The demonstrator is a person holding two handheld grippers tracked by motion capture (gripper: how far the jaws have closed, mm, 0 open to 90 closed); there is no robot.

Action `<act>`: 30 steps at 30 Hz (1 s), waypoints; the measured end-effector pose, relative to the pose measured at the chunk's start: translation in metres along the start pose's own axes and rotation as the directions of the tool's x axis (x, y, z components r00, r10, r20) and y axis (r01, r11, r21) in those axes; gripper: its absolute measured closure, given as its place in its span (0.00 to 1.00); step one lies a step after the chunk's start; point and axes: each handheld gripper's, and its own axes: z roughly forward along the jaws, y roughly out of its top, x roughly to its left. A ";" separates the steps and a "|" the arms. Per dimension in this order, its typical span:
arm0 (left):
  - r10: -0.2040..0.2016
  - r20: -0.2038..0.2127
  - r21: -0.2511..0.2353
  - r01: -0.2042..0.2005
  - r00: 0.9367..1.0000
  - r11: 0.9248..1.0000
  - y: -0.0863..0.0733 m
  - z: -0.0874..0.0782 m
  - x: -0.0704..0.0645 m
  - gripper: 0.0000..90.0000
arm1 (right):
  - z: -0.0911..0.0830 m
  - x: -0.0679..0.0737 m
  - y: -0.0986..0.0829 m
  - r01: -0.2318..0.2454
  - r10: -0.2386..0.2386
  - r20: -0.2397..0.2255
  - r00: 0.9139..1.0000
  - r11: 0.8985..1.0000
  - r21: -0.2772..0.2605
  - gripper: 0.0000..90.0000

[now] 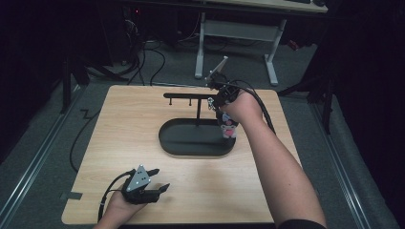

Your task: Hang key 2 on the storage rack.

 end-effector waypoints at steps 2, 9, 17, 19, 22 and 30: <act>0.002 0.002 0.004 -0.002 1.000 1.000 0.000 0.000 0.000 0.39 | 0.003 -0.003 -0.003 0.001 -0.001 0.004 1.000 1.000 0.006 0.94; 0.012 0.008 0.012 -0.012 1.000 1.000 0.000 0.001 -0.002 0.39 | 0.008 -0.003 -0.012 -0.018 0.018 0.019 1.000 1.000 0.007 0.94; 0.027 0.015 0.026 -0.028 1.000 0.999 -0.001 0.004 -0.004 0.39 | 0.019 -0.002 -0.021 0.002 -0.002 0.034 0.999 1.000 0.019 0.94; 0.028 0.018 0.031 -0.029 0.999 0.999 -0.001 0.004 -0.004 0.39 | 0.018 0.001 -0.021 -0.006 0.006 0.019 1.000 1.000 0.011 0.94; 0.030 0.021 0.032 -0.031 0.999 0.999 -0.001 0.005 -0.005 0.39 | 0.018 0.006 -0.021 0.011 -0.011 0.017 1.000 1.000 0.013 0.94; 0.040 0.025 0.040 -0.040 0.999 0.998 0.000 0.006 -0.006 0.39 | 0.007 0.011 -0.022 0.005 -0.005 -0.011 1.000 1.000 -0.019 0.94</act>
